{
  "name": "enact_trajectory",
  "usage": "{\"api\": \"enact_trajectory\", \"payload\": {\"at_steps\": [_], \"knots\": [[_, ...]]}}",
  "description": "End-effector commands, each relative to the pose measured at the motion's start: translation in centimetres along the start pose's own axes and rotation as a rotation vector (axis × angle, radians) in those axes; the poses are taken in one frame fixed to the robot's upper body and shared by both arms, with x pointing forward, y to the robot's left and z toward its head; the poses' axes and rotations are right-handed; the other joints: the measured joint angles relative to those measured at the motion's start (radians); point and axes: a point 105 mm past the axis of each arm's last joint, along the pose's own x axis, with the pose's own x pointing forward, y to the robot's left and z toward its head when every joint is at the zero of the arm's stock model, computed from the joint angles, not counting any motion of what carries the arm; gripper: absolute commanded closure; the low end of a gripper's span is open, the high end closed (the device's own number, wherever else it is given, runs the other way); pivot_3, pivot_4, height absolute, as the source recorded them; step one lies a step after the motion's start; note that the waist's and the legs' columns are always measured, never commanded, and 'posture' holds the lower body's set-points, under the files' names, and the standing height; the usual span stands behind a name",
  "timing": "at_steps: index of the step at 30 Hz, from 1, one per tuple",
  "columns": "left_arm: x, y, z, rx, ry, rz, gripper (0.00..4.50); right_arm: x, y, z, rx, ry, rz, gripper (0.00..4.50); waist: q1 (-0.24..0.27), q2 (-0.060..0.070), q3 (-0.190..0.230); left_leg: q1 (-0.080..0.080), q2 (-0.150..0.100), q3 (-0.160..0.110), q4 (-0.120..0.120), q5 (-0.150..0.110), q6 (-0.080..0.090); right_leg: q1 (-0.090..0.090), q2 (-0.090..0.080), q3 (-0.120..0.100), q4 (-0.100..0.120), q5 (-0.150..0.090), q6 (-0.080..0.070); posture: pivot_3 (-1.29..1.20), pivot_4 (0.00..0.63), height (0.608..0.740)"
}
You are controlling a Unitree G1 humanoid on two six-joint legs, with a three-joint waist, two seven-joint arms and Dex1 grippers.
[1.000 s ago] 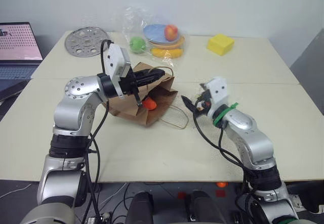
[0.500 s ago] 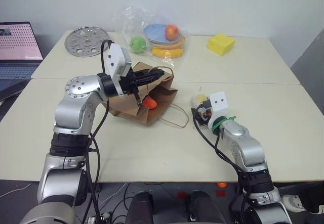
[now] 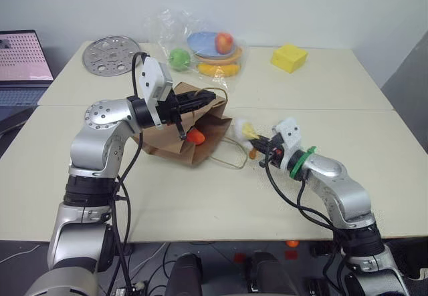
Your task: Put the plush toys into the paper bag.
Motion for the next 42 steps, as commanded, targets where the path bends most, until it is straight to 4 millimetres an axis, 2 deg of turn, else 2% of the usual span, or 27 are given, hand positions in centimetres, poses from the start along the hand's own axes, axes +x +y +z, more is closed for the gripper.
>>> {"api": "enact_trajectory", "payload": {"at_steps": [1, 7, 11, 17, 21, 25, 29, 30, 31, 35, 39, 42], "knots": [[0.2, 0.0, 1.6, 0.057, -0.031, -0.012, 4.50, 1.2, 1.4, 1.9, -0.004, -0.053, 0.085, 4.49, 0.003, 0.000, 0.000, 0.000, 0.000, 0.000, 0.000, 0.000, 0.000, 0.000, 0.000, 0.000, 0.000, 0.000, 0.000, 0.00, 0.150, 0.740], [0.6, -0.3, 1.8, 0.052, -0.042, -0.026, 4.50, 4.4, 2.0, 1.3, 0.011, -0.030, 0.125, 4.49, 0.004, 0.000, 0.000, 0.000, -0.001, 0.001, 0.000, 0.000, 0.000, 0.000, -0.002, 0.000, -0.001, 0.000, 0.000, 0.00, 0.150, 0.740], [0.6, -0.5, 1.8, 0.050, -0.044, -0.041, 4.50, 7.2, 0.9, 1.8, -0.011, -0.064, 0.089, 4.49, 0.003, 0.000, 0.000, 0.000, -0.001, 0.001, 0.000, 0.000, 0.000, 0.000, -0.002, 0.000, 0.000, 0.000, 0.000, 0.00, 0.150, 0.740], [0.6, -0.7, 1.9, 0.047, -0.043, -0.048, 4.50, 9.4, 0.2, 1.7, -0.019, -0.112, 0.078, 4.49, 0.004, 0.000, 0.000, 0.000, -0.001, 0.000, 0.000, 0.000, 0.000, 0.000, -0.001, 0.000, 0.000, 0.000, 0.000, 0.00, 0.150, 0.740], [0.6, -1.0, 2.0, 0.044, -0.044, -0.061, 4.50, 11.1, -1.3, -0.8, 0.032, -0.039, -0.013, 4.49, 0.002, 0.000, 0.000, 0.000, -0.001, 0.000, -0.001, 0.000, 0.000, 0.000, -0.001, -0.001, 0.000, 0.000, 0.000, 0.00, 0.150, 0.740], [0.6, -1.2, 2.0, 0.042, -0.046, -0.067, 4.50, 11.8, -1.8, -2.8, 0.064, 0.037, -0.059, 4.49, 0.002, 0.000, 0.000, 0.000, -0.001, 0.000, -0.001, 0.000, 0.000, 0.000, -0.002, 0.000, 0.000, 0.000, 0.000, 0.00, 0.150, 0.740], [0.5, -1.1, 2.1, 0.044, -0.045, -0.063, 4.50, 11.7, -2.2, -3.2, 0.027, 0.053, -0.074, 4.49, 0.001, 0.000, 0.000, 0.000, -0.001, 0.000, -0.001, 0.000, 0.000, 0.000, -0.002, 0.000, 0.000, 0.000, 0.000, 0.00, 0.150, 0.740], [0.5, -1.1, 2.1, 0.045, -0.043, -0.063, 4.50, 11.6, -2.2, -3.0, 0.023, 0.043, -0.072, 3.96, 0.001, 0.000, 0.000, 0.000, -0.001, 0.000, -0.001, 0.000, 0.000, 0.000, -0.002, 0.000, 0.000, 0.000, 0.000, 0.00, 0.150, 0.740], [0.4, -1.1, 2.1, 0.045, -0.042, -0.062, 4.50, 11.5, -2.2, -2.7, 0.026, 0.024, -0.062, 3.76, 0.001, 0.000, 0.000, 0.000, -0.001, 0.000, -0.001, 0.000, 0.000, 0.000, -0.002, 0.000, 0.000, 0.000, 0.000, 0.00, 0.150, 0.740], [0.4, -1.3, 2.0, 0.044, -0.040, -0.059, 4.50, 10.5, -2.0, -1.7, 0.013, -0.027, -0.030, 2.32, 0.002, 0.000, 0.000, 0.000, -0.001, 0.001, -0.001, 0.000, 0.000, 0.000, -0.002, 0.000, 0.000, 0.000, 0.000, 0.00, 0.150, 0.740], [0.4, -1.3, 1.9, 0.042, -0.040, -0.056, 4.50, 8.0, -1.2, -0.1, 0.030, -0.079, 0.008, 0.92, 0.005, 0.001, 0.000, -0.001, -0.001, 0.000, -0.001, 0.000, 0.000, 0.000, -0.002, -0.001, 0.000, 0.000, 0.000, 0.00, 0.150, 0.740], [0.3, -1.3, 1.8, 0.041, -0.040, -0.053, 4.50, 5.5, 0.4, 0.6, 0.071, -0.081, 0.083, 0.02, 0.005, 0.001, 0.000, -0.001, -0.001, 0.000, -0.001, 0.000, -0.001, 0.000, -0.002, -0.001, 0.000, 0.000, 0.000, 0.00, 0.150, 0.740]]}}
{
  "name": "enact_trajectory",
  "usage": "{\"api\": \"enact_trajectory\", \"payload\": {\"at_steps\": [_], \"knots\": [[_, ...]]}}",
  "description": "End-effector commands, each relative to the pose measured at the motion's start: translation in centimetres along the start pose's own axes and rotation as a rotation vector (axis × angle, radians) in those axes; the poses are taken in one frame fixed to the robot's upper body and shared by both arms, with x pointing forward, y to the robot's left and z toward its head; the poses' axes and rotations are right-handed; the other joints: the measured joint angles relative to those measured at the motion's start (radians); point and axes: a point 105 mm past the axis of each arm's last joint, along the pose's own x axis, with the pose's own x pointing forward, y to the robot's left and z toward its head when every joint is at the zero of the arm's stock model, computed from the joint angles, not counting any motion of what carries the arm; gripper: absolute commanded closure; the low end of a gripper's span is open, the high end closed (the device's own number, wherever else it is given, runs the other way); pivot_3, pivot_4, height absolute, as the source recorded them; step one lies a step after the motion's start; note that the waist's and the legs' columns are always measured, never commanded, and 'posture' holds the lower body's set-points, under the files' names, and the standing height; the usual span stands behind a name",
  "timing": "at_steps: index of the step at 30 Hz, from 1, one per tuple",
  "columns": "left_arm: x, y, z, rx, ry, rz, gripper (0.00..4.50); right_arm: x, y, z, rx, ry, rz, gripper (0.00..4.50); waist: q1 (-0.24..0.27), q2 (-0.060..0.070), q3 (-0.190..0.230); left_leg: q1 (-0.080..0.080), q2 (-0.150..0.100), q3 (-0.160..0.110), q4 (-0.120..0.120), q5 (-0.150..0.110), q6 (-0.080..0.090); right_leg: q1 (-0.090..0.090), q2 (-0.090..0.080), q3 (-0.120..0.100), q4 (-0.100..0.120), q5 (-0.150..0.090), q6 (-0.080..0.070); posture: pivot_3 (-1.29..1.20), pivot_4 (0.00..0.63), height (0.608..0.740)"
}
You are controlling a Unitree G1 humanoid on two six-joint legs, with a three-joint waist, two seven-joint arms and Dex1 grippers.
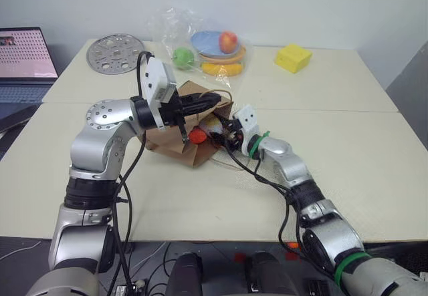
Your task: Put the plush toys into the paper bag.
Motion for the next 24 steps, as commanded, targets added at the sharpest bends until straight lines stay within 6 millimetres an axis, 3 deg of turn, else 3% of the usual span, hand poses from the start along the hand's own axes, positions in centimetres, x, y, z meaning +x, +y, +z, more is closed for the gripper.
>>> {"api": "enact_trajectory", "payload": {"at_steps": [1, 4, 6, 11, 14, 17, 24], "knots": [[-0.1, -0.1, 1.1, 0.040, -0.024, 0.000, 4.50, -2.0, 2.0, 2.8, 0.008, -0.057, 0.096, 0.02, 0.000, 0.000, 0.000, 0.000, 0.000, 0.000, 0.000, 0.000, 0.000, 0.000, 0.000, 0.000, 0.000, 0.000, 0.000, 0.00, 0.150, 0.740], [-0.1, -0.2, 1.0, 0.037, -0.028, 0.000, 4.50, -4.8, 3.4, 1.6, -0.004, 0.024, 0.177, 0.02, 0.000, 0.000, 0.000, 0.000, 0.000, 0.000, 0.000, 0.000, 0.000, 0.000, 0.000, 0.000, 0.000, 0.000, 0.000, 0.00, 0.150, 0.740], [0.0, -0.2, 0.9, 0.034, -0.030, -0.001, 4.50, -6.2, 4.3, -0.3, -0.029, 0.113, 0.217, 0.02, 0.000, 0.000, 0.000, 0.000, 0.000, 0.000, 0.001, 0.000, 0.000, 0.001, 0.000, 0.000, 0.000, 0.000, 0.000, 0.00, 0.150, 0.740], [0.3, -0.3, 0.8, 0.030, -0.039, -0.007, 4.50, -6.9, 5.1, -4.5, -0.160, 0.287, 0.227, 0.02, -0.004, 0.000, 0.000, 0.001, 0.000, 0.001, 0.001, 0.000, 0.000, 0.001, 0.000, 0.001, -0.001, -0.001, -0.001, 0.00, 0.150, 0.740], [0.5, -0.3, 0.8, 0.031, -0.043, -0.009, 4.50, -6.5, 4.9, -5.3, -0.159, 0.302, 0.183, 0.02, -0.003, 0.000, 0.000, 0.001, 0.000, 0.001, 0.002, 0.000, 0.000, 0.001, 0.001, 0.001, -0.001, -0.001, 0.000, 0.00, 0.150, 0.740], [0.4, -0.4, 0.9, 0.032, -0.043, -0.008, 4.50, -6.2, 4.7, -4.9, -0.171, 0.283, 0.161, 0.59, -0.001, 0.000, 0.000, 0.001, 0.000, 0.001, 0.002, 0.000, 0.000, 0.001, 0.001, 0.001, -0.001, -0.001, 0.000, 0.00, 0.150, 0.740], [0.4, -0.3, 0.9, 0.033, -0.042, -0.003, 4.50, -5.8, 3.9, -4.8, -0.185, 0.268, 0.118, 3.10, 0.000, 0.000, 0.000, 0.001, 0.000, 0.001, 0.002, 0.000, 0.000, 0.001, 0.000, 0.001, -0.001, -0.001, 0.000, 0.00, 0.150, 0.740]]}}
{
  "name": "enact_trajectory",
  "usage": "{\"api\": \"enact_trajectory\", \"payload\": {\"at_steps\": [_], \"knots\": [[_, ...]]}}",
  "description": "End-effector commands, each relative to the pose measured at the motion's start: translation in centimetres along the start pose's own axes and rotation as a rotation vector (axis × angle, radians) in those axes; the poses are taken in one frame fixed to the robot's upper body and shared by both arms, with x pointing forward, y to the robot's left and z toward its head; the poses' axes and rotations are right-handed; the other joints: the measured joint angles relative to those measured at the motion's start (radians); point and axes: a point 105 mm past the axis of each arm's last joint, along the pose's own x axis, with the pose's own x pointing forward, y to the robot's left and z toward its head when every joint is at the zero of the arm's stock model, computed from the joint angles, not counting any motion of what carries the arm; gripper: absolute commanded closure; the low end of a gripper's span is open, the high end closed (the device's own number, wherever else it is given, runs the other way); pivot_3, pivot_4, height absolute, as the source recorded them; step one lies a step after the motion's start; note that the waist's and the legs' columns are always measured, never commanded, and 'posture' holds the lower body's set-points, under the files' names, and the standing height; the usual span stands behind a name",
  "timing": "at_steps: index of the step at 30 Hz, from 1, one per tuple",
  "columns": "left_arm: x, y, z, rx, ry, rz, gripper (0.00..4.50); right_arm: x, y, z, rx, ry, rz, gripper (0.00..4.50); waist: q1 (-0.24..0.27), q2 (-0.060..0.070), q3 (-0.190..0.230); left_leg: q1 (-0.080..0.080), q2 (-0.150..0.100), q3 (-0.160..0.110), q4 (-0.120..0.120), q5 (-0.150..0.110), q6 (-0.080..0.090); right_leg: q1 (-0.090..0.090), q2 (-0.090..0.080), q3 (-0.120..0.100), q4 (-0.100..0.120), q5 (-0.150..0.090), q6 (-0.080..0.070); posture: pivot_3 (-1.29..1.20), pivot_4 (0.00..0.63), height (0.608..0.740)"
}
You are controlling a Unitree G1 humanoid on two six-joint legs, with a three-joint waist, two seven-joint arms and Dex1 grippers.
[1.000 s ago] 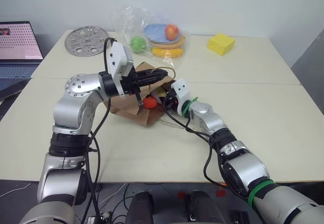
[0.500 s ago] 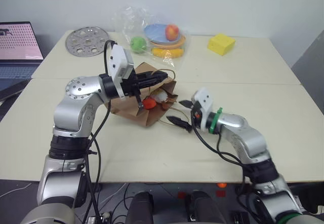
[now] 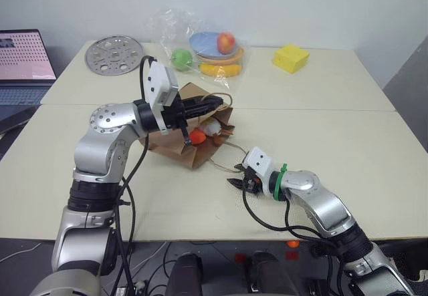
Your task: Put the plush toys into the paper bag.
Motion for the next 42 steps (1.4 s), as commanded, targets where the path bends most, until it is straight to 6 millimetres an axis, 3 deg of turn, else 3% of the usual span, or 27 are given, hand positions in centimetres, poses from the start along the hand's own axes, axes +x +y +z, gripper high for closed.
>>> {"api": "enact_trajectory", "payload": {"at_steps": [1, 4, 6, 10, 13, 18, 21, 28, 34, 38, 40, 42], "knots": [[0.2, 0.0, 1.4, 0.052, -0.031, -0.002, 4.50, -0.1, -1.0, 0.9, -0.029, -0.035, -0.049, 3.45, 0.000, 0.000, 0.000, 0.000, 0.000, 0.000, 0.000, 0.000, 0.000, 0.000, 0.000, 0.000, 0.000, 0.000, 0.000, 0.00, 0.150, 0.740], [0.2, 0.1, 1.4, 0.052, -0.030, 0.003, 4.50, 0.0, -1.8, 0.9, -0.036, -0.061, -0.086, 4.48, 0.000, 0.000, 0.000, 0.000, 0.000, 0.000, 0.000, 0.000, 0.000, 0.000, 0.000, 0.000, 0.000, 0.000, 0.000, 0.00, 0.150, 0.740], [0.2, 0.1, 1.4, 0.053, -0.031, 0.005, 4.50, -0.2, -2.4, 0.9, -0.049, -0.081, -0.120, 4.48, 0.000, 0.000, 0.000, 0.000, 0.000, 0.000, 0.000, 0.000, 0.000, 0.000, 0.000, 0.000, 0.000, 0.000, 0.000, 0.00, 0.150, 0.740], [0.6, 0.4, 1.8, 0.057, -0.050, 0.024, 4.50, -2.6, -3.4, 3.5, -0.011, -0.267, -0.185, 4.48, 0.004, 0.000, 0.000, 0.000, 0.000, 0.000, 0.000, 0.000, 0.000, 0.000, 0.000, 0.000, 0.000, 0.000, 0.000, 0.00, 0.150, 0.740], [1.0, 1.4, 2.5, 0.056, -0.088, 0.064, 4.50, -4.9, -3.8, 6.5, -0.093, -0.419, -0.254, 4.48, 0.005, 0.000, 0.000, 0.000, 0.000, 0.000, 0.000, 0.000, 0.000, 0.000, 0.000, 0.000, 0.000, 0.000, 0.000, 0.00, 0.150, 0.740], [2.5, 4.9, 4.7, 0.080, -0.173, 0.196, 4.50, -8.3, -4.2, 12.1, -0.310, -0.612, -0.393, 4.48, 0.003, 0.000, 0.000, 0.000, 0.000, -0.001, 0.001, 0.000, 0.000, 0.000, 0.000, 0.000, 0.000, 0.000, 0.001, 0.00, 0.150, 0.740], [3.3, 6.4, 5.3, 0.075, -0.210, 0.242, 4.50, -9.1, -4.8, 14.4, -0.448, -0.670, -0.507, 4.48, 0.001, 0.000, 0.000, 0.000, -0.001, 0.000, 0.001, 0.000, 0.000, 0.000, 0.000, 0.000, 0.000, 0.001, 0.002, 0.00, 0.150, 0.740], [4.4, 7.1, 5.2, 0.071, -0.229, 0.228, 4.50, -9.4, -4.0, 18.1, -0.585, -0.821, -0.591, 4.48, 0.000, 0.000, 0.000, 0.000, 0.000, -0.001, -0.001, 0.000, 0.000, -0.001, 0.001, -0.001, 0.000, 0.001, 0.002, 0.00, 0.150, 0.740], [3.7, 7.0, 3.3, 0.035, -0.172, 0.206, 4.50, -6.6, -3.0, 16.9, -0.518, -0.772, -0.498, 4.48, 0.000, 0.000, 0.000, -0.001, 0.000, -0.001, -0.002, 0.000, 0.000, -0.001, 0.001, -0.001, 0.001, 0.001, 0.002, 0.00, 0.150, 0.740], [1.9, 4.5, 0.5, -0.005, -0.049, 0.100, 4.50, -3.5, -1.8, 14.1, -0.357, -0.637, -0.322, 4.48, -0.007, 0.000, 0.000, 0.000, 0.000, 0.001, -0.002, 0.000, 0.000, -0.001, 0.000, 0.000, 0.001, 0.001, 0.002, 0.00, 0.150, 0.740], [1.0, 4.2, 0.0, -0.009, -0.017, 0.101, 4.50, -3.6, -2.0, 13.7, -0.342, -0.621, -0.320, 3.89, -0.004, 0.000, 0.000, 0.000, 0.000, 0.000, -0.002, 0.000, 0.000, 0.000, 0.000, -0.001, 0.001, 0.001, 0.001, 0.00, 0.150, 0.740], [-0.5, 4.0, 0.4, -0.028, -0.021, 0.112, 4.08, -4.3, -2.3, 13.8, -0.338, -0.623, -0.315, 3.19, -0.002, 0.000, 0.000, 0.000, 0.001, -0.002, -0.001, 0.000, 0.000, -0.001, 0.000, -0.002, 0.002, 0.001, 0.001, 0.00, 0.150, 0.740]]}}
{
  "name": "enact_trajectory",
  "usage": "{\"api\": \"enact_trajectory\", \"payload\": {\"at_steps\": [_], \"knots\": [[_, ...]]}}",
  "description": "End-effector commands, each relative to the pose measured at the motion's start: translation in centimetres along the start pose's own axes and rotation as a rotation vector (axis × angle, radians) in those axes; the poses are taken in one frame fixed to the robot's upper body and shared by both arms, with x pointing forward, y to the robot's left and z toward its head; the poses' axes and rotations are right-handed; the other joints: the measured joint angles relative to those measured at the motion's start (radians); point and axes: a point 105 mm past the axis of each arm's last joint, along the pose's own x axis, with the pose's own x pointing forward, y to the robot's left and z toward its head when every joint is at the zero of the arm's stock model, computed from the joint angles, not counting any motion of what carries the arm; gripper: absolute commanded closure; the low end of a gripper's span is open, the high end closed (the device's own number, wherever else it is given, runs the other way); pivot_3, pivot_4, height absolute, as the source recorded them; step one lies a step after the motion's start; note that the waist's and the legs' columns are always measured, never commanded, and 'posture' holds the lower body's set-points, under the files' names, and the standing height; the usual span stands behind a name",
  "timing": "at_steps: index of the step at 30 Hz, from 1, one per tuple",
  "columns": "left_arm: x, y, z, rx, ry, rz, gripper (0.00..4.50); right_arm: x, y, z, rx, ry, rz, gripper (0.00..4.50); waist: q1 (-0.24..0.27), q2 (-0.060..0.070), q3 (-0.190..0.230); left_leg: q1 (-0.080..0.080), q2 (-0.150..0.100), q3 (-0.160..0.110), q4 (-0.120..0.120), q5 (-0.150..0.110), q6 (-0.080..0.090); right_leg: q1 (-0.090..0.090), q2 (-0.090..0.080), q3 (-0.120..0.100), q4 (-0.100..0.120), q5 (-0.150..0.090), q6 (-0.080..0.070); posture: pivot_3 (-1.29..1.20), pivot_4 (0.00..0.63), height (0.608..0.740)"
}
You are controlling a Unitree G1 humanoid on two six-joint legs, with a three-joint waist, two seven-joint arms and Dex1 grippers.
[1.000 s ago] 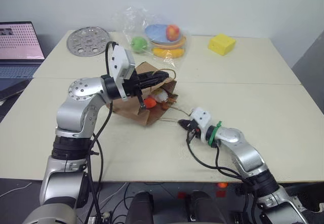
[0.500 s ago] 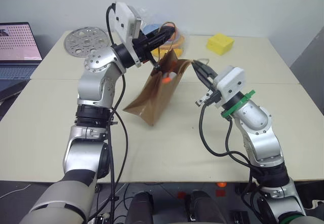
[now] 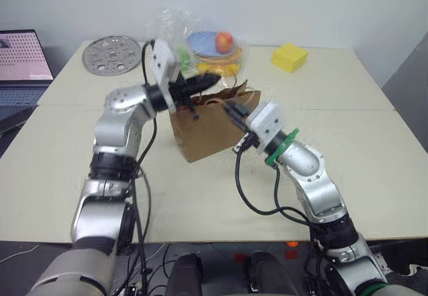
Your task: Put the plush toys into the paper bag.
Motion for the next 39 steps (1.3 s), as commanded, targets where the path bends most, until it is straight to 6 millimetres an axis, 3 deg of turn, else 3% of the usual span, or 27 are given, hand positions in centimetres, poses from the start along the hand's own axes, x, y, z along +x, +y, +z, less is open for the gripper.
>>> {"api": "enact_trajectory", "payload": {"at_steps": [1, 5, 9, 12, 14, 17, 19, 22, 25, 29, 34, 39], "knots": [[-1.8, -0.4, 2.9, 0.045, -0.060, -0.011, 3.89, -0.5, -1.1, 2.1, -0.010, -0.062, 0.003, 2.90, 0.000, 0.000, 0.000, 0.000, 0.000, 0.000, 0.000, 0.000, 0.000, 0.000, 0.000, 0.000, 0.000, 0.000, 0.000, 0.00, 0.150, 0.740], [-5.8, 0.5, 3.6, 0.056, -0.026, 0.131, 2.70, -1.7, -2.2, 3.5, 0.003, -0.085, 0.039, 1.41, 0.001, 0.000, 0.000, 0.000, -0.001, 0.002, 0.001, 0.000, 0.000, 0.001, -0.002, 0.001, -0.001, 0.000, 0.000, 0.00, 0.150, 0.740], [-7.6, 0.4, 3.7, 0.060, 0.009, 0.183, 1.37, -2.4, -2.4, 5.0, 0.051, -0.112, 0.081, 0.00, 0.003, 0.000, 0.000, 0.000, 0.000, 0.001, 0.001, 0.000, 0.000, 0.001, -0.002, 0.000, -0.001, 0.000, 0.000, 0.00, 0.150, 0.740], [-10.0, 0.0, 2.5, 0.058, 0.074, 0.225, 0.45, -3.2, -2.7, 7.8, 0.273, -0.166, 0.165, 0.00, 0.002, 0.000, 0.000, 0.000, 0.000, 0.001, 0.000, 0.000, 0.000, 0.001, -0.002, 0.001, -0.001, 0.000, 0.000, 0.00, 0.150, 0.740], [-10.2, -0.5, 1.8, 0.047, 0.089, 0.214, 0.05, -3.7, -2.8, 8.6, 0.409, -0.146, 0.235, 0.00, 0.001, 0.000, 0.000, 0.001, 0.001, 0.002, 0.000, 0.000, 0.000, 0.001, -0.003, 0.001, -0.001, 0.000, 0.000, 0.00, 0.150, 0.740], [-9.8, -1.0, 0.8, 0.021, 0.097, 0.192, 0.05, -4.7, -2.7, 8.8, 0.624, -0.065, 0.340, 0.00, 0.008, -0.001, 0.000, 0.001, 0.004, 0.001, 0.001, 0.000, 0.000, 0.002, -0.004, -0.001, -0.001, -0.001, -0.002, 0.00, 0.150, 0.740], [-9.6, -1.2, 0.4, 0.021, 0.098, 0.189, 0.05, -5.3, -2.6, 8.8, 0.665, -0.021, 0.372, 0.00, 0.010, -0.001, 0.000, 0.001, 0.005, 0.002, 0.001, 0.000, 0.000, 0.002, -0.005, -0.001, -0.001, -0.002, -0.004, 0.00, 0.150, 0.740], [-8.3, -1.3, -1.3, 0.012, 0.085, 0.190, 0.05, -6.0, -2.7, 7.6, 0.571, 0.084, 0.353, 0.00, 0.011, -0.001, 0.000, 0.001, 0.003, 0.005, 0.001, 0.000, 0.000, 0.002, -0.008, 0.001, -0.003, -0.002, -0.004, 0.00, 0.150, 0.740], [-7.0, -1.3, -2.6, -0.014, 0.063, 0.177, 0.05, -5.8, -2.9, 7.6, 0.573, 0.088, 0.335, 0.00, 0.007, -0.001, 0.000, 0.000, -0.001, 0.007, 0.001, 0.000, 0.000, 0.002, -0.009, 0.002, -0.005, -0.002, -0.003, 0.00, 0.150, 0.740], [-5.9, 0.0, -4.6, -0.020, 0.063, 0.203, 0.05, -5.9, -1.8, 7.7, 0.561, 0.112, 0.382, 0.00, 0.005, -0.001, 0.000, 0.000, -0.001, 0.006, 0.001, 0.000, 0.000, 0.002, -0.005, 0.001, -0.004, -0.001, -0.002, 0.00, 0.150, 0.740], [-4.7, 0.5, -5.7, -0.011, 0.051, 0.188, 0.05, -6.4, -1.5, 7.8, 0.549, 0.127, 0.385, 0.00, 0.005, -0.001, 0.000, 0.000, 0.000, 0.004, 0.000, 0.000, 0.001, 0.001, -0.003, 0.000, -0.003, -0.001, -0.002, 0.00, 0.150, 0.740], [-5.3, -0.2, -5.4, 0.002, 0.041, 0.164, 0.05, -6.9, -1.7, 7.7, 0.534, 0.147, 0.352, 0.00, 0.003, -0.001, 0.000, -0.001, 0.000, 0.004, 0.000, 0.000, 0.001, 0.001, -0.004, 0.001, -0.004, -0.001, -0.002, 0.00, 0.150, 0.740]]}}
